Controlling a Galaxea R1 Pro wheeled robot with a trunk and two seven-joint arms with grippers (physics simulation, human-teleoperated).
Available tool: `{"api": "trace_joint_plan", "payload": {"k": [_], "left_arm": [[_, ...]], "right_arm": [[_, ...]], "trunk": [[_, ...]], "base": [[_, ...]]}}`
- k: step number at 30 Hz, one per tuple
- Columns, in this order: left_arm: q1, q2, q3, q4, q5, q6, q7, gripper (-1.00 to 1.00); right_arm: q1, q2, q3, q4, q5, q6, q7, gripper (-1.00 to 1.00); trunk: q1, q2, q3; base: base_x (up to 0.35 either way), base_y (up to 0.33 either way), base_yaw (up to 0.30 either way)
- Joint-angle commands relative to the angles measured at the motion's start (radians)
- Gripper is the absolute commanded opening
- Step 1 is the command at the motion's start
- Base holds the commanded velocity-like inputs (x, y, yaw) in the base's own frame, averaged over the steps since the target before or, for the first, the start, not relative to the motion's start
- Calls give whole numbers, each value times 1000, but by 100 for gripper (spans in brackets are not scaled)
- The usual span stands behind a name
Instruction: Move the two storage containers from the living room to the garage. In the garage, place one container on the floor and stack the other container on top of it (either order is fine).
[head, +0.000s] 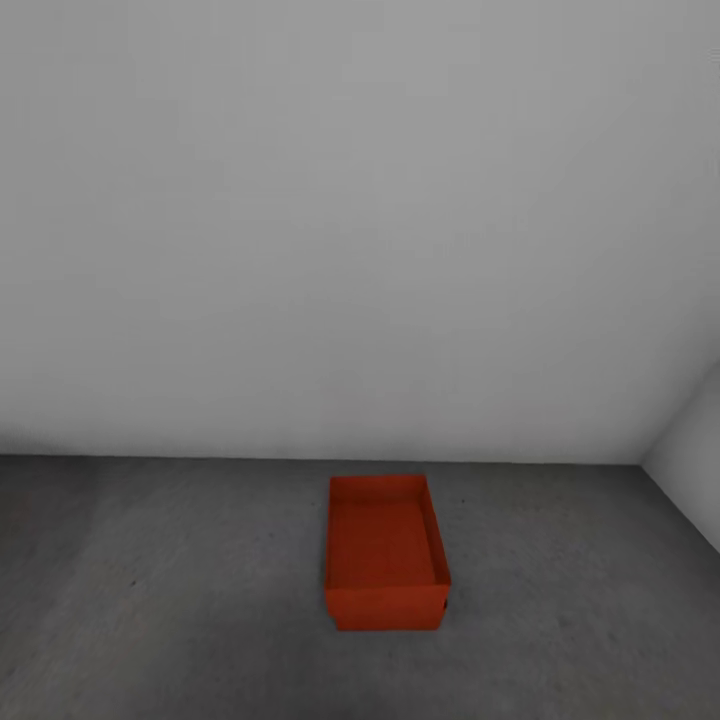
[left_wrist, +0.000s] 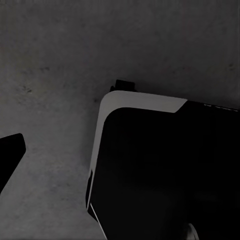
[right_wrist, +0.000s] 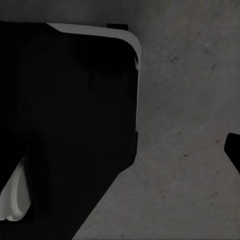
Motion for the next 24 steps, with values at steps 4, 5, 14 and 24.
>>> {"api": "trace_joint_plan", "payload": {"k": [4, 5, 14, 24], "left_arm": [[-1, 0, -8, 1, 9, -3, -1, 100], [-1, 0, -8, 1, 9, -3, -1, 100], [0, 0, -9, 1, 9, -3, -1, 100], [0, 0, -9, 1, 9, -3, -1, 100]], "right_arm": [[-1, 0, -1, 3, 4, -6, -4, 100], [-1, 0, -1, 3, 4, -6, -4, 100], [-1, -1, -1, 3, 8, -6, -4, 100], [-1, -1, -1, 3, 10, -14, -3, 100]], "trunk": [[0, -1, 5], [0, -1, 7], [0, -1, 21], [0, -1, 37]], "base": [[0, 0, 0], [0, 0, 0], [0, 0, 0], [0, 0, 0]]}}
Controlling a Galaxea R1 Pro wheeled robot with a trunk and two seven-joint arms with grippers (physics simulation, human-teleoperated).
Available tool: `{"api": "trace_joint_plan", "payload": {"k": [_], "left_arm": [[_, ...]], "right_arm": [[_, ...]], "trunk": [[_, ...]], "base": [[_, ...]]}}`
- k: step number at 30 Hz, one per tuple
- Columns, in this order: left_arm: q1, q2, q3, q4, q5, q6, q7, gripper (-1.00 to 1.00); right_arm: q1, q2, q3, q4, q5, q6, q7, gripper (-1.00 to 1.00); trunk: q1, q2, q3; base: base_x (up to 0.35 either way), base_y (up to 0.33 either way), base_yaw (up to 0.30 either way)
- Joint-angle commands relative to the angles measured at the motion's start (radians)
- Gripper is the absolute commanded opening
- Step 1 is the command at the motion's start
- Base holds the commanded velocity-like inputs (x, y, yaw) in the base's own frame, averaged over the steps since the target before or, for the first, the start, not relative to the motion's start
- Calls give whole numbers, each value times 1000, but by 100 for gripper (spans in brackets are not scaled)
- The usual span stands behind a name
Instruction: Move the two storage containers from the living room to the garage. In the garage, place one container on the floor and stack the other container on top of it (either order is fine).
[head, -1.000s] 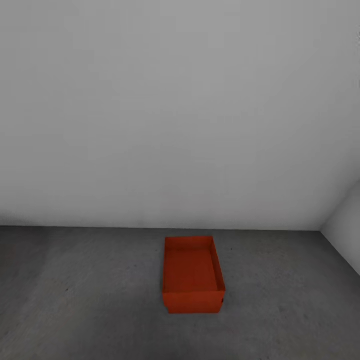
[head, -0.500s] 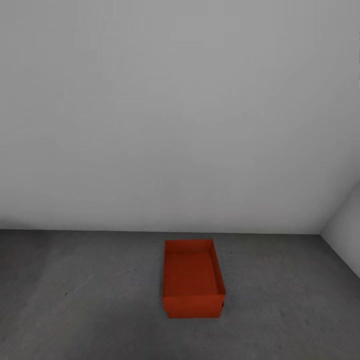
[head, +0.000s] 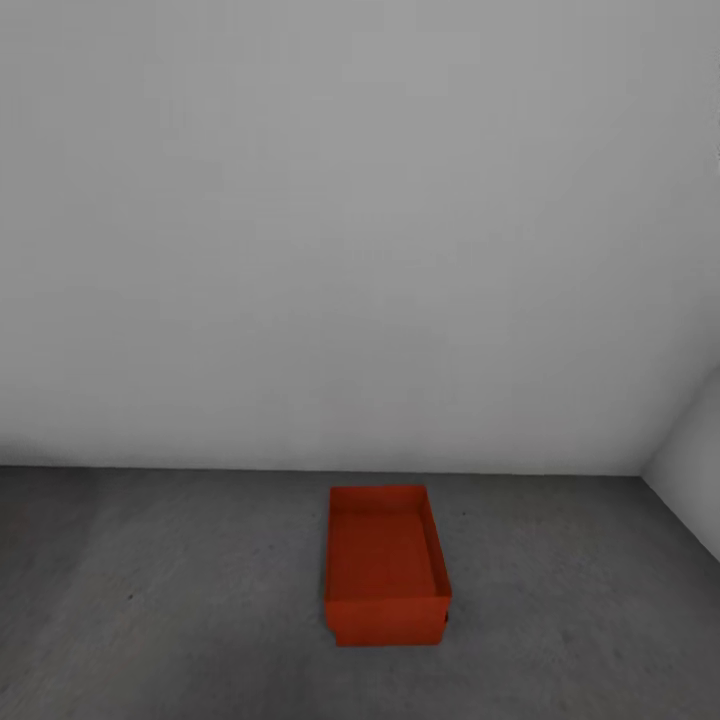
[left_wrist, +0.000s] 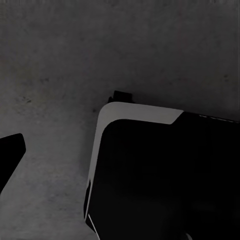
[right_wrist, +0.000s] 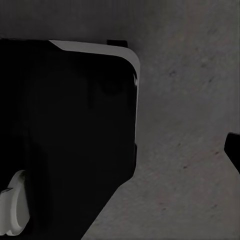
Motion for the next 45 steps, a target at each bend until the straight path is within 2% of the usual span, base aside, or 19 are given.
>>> {"api": "trace_joint_plan", "payload": {"k": [1, 25, 34, 38, 45], "left_arm": [[-1, 0, -8, 1, 9, -3, -1, 100], [-1, 0, -9, 1, 9, -3, -1, 100], [-1, 0, -9, 1, 9, -3, -1, 100], [-1, 0, -9, 1, 9, -3, -1, 100], [-1, 0, -9, 1, 9, -3, -1, 100]], "right_arm": [[-2, 0, -1, 3, 5, -6, -4, 100], [-2, 0, -1, 3, 5, -5, -4, 100], [-2, -4, -1, 3, 5, -4, 36, 100], [-2, -10, -1, 2, 5, -6, 42, 100], [-2, -4, -1, 2, 5, -7, 43, 100]], "trunk": [[0, -1, 0], [0, -1, 39], [0, -1, 53], [0, -1, 60], [0, -1, 71]], "base": [[0, 0, 0], [0, 0, 0], [0, 0, 0], [0, 0, 0], [0, 0, 0]]}}
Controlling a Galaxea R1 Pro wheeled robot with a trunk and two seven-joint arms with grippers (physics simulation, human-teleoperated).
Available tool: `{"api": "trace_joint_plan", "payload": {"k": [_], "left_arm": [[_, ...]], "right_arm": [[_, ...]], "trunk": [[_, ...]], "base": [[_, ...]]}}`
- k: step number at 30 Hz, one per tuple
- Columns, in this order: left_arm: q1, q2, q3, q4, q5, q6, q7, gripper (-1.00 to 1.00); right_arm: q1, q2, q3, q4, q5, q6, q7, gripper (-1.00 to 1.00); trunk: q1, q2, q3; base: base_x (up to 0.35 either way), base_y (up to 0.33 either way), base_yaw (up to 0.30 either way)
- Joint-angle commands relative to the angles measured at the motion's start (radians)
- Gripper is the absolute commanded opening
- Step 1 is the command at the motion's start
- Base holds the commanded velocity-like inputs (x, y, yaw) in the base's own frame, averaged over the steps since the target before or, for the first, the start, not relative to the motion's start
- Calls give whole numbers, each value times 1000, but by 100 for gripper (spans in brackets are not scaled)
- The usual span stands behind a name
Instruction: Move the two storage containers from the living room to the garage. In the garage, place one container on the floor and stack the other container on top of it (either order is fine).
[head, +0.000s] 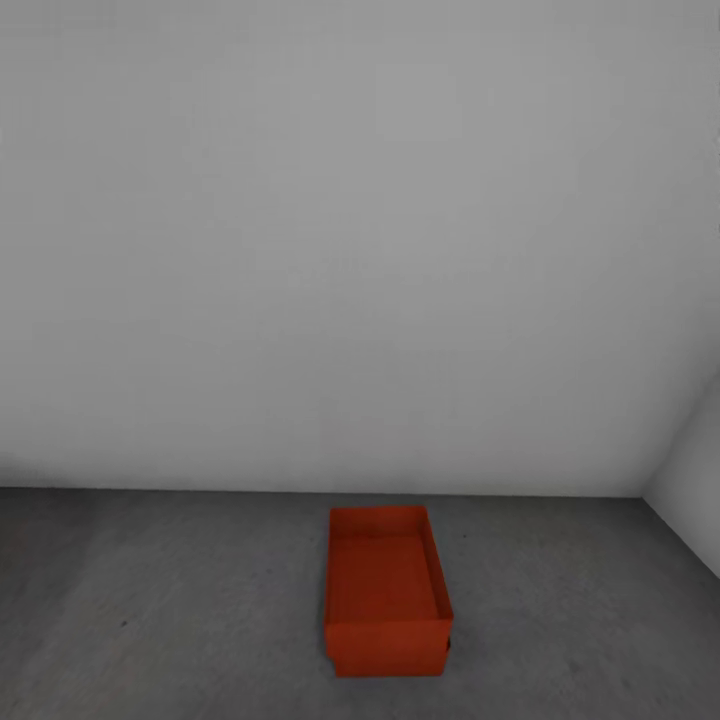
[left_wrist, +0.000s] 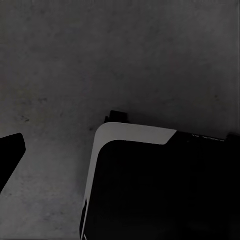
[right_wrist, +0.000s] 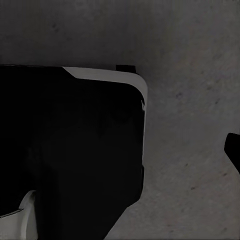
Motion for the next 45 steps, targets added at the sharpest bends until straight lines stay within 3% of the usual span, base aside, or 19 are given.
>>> {"api": "trace_joint_plan", "payload": {"k": [1, 14, 21, 30, 45], "left_arm": [[-1, 0, -9, 1, 9, -3, -1, 100], [1, -5, -9, 11, 10, -9, -11, 100], [34, -6, -9, 14, 10, -13, -18, 100], [44, -8, -9, 15, 12, -14, -84, 100], [44, -10, -9, 15, 14, -12, -92, 100]], "right_arm": [[-2, 0, -2, 3, 4, -6, -3, 100], [-2, 0, -3, 3, 3, -5, -2, 100], [-2, 2, -3, 3, 2, -6, -2, 100], [-2, 2, -4, 5, -6, -5, 15, 100], [-1, 1, -3, 5, -6, -6, 21, 100]], "trunk": [[0, -2, 0], [0, -2, 21], [0, -2, 32], [0, -2, 47], [0, -2, 71]], "base": [[0, 0, 0], [0, 0, 0], [0, 0, 0], [0, 0, 0], [0, 0, 0]]}}
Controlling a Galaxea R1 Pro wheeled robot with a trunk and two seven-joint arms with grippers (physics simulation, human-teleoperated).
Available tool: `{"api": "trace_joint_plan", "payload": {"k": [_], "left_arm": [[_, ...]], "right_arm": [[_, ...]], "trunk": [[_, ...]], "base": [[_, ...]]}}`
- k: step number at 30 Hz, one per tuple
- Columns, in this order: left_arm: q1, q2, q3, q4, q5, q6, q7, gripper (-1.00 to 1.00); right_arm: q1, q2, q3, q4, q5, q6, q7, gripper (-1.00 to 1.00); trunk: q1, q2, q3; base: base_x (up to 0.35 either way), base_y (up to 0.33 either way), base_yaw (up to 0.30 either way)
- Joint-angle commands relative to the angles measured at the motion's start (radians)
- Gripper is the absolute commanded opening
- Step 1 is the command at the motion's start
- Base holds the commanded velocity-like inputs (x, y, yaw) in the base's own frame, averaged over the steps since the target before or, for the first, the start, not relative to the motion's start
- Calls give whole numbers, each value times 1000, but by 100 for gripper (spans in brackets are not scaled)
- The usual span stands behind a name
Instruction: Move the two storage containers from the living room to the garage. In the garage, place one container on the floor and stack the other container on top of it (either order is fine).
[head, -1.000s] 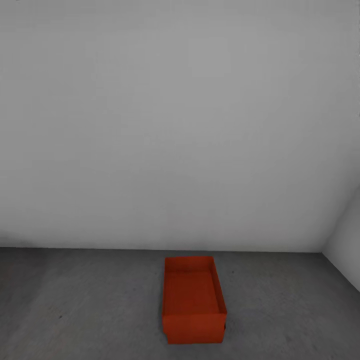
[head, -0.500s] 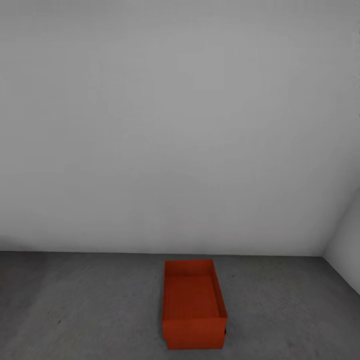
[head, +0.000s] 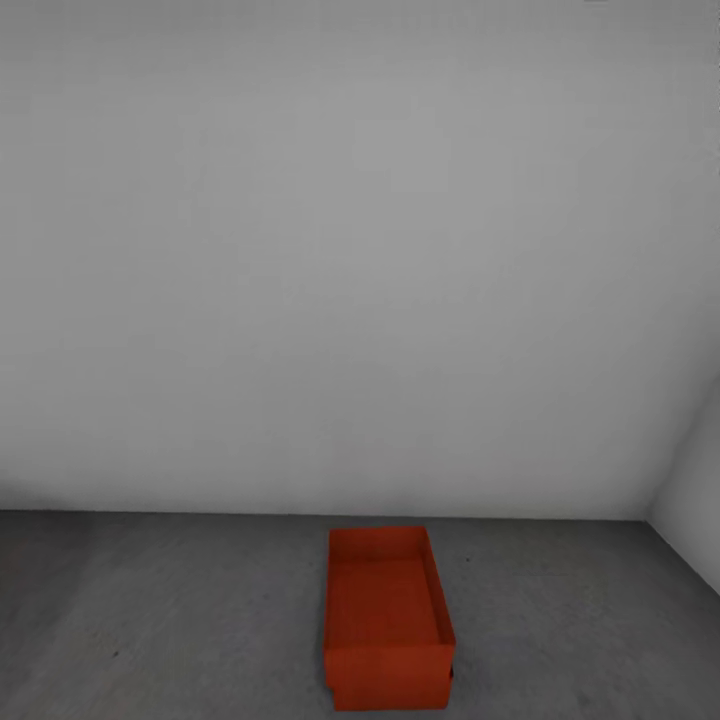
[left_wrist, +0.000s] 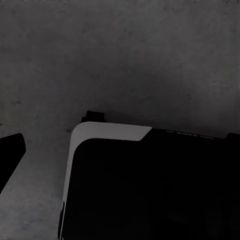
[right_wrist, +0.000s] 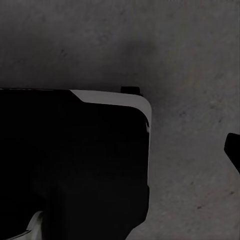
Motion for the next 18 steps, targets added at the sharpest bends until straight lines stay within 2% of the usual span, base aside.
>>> {"api": "trace_joint_plan", "payload": {"k": [1, 18], "left_arm": [[-1, 0, -9, 1, 10, -4, -4, 100], [2, -6, -9, 1, 10, -5, -4, 100]], "right_arm": [[-2, 0, -2, 3, 3, -6, 0, 100], [-1, 0, -1, 3, 4, -5, 0, 100]], "trunk": [[0, -2, 0], [0, -2, 27]], "base": [[0, 0, 0], [0, 0, 0]]}}
